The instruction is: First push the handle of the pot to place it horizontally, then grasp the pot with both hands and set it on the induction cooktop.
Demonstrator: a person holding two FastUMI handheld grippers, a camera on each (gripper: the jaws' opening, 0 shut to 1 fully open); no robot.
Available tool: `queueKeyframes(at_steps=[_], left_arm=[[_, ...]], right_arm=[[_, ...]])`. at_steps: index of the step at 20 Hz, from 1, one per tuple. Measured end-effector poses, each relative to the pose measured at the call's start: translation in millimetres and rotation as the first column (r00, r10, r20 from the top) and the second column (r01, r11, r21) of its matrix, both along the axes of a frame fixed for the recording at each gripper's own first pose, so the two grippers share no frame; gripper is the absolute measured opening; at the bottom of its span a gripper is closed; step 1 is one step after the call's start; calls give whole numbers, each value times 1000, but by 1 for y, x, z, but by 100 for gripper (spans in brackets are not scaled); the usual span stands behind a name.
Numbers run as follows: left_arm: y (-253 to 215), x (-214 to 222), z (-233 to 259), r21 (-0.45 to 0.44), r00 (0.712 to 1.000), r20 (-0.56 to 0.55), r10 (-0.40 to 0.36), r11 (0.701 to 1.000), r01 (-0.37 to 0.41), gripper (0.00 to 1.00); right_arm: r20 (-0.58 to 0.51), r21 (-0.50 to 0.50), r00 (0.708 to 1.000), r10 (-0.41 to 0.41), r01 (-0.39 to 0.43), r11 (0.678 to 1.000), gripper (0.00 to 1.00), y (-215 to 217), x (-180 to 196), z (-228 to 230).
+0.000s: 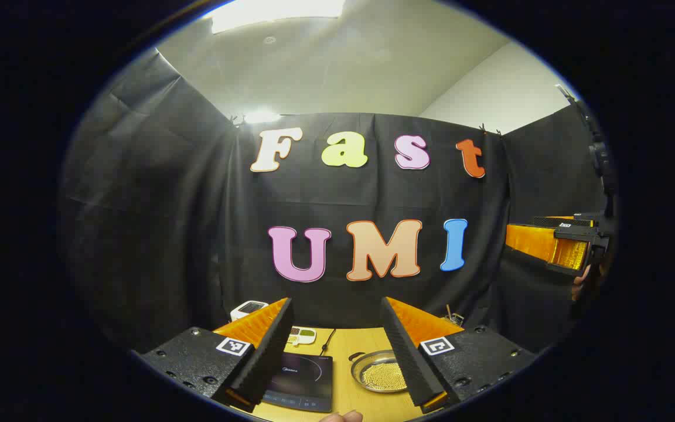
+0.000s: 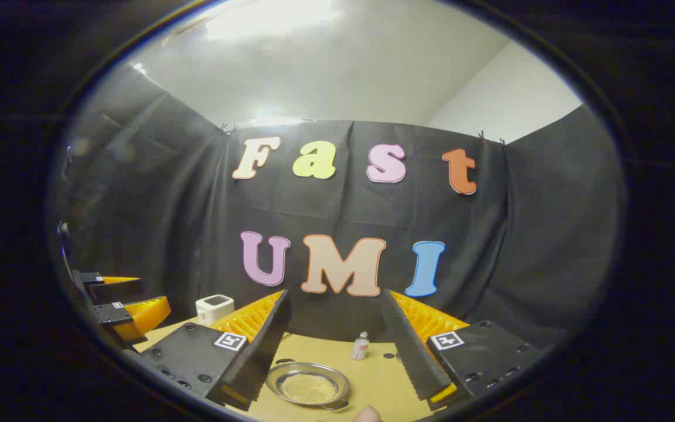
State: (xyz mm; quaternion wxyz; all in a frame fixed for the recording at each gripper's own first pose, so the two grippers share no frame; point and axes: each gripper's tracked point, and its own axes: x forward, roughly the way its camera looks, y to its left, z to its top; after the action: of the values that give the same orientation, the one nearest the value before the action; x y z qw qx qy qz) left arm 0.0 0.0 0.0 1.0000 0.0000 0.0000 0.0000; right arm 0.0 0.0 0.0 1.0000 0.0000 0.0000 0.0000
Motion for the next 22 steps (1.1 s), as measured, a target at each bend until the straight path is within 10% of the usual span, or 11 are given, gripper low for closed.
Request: queueKeyframes(at_steps=[16, 22], left_arm=[[-3, 18, -2, -11, 1000, -3, -9, 1000, 9, 87], [-4, 24, 0, -3, 1000, 1, -22, 1000, 22, 87]], right_arm=[[-19, 6, 1000, -8, 8, 1000, 98, -4, 14, -6], [-48, 19, 999, -25, 26, 999, 80, -8, 13, -13]])
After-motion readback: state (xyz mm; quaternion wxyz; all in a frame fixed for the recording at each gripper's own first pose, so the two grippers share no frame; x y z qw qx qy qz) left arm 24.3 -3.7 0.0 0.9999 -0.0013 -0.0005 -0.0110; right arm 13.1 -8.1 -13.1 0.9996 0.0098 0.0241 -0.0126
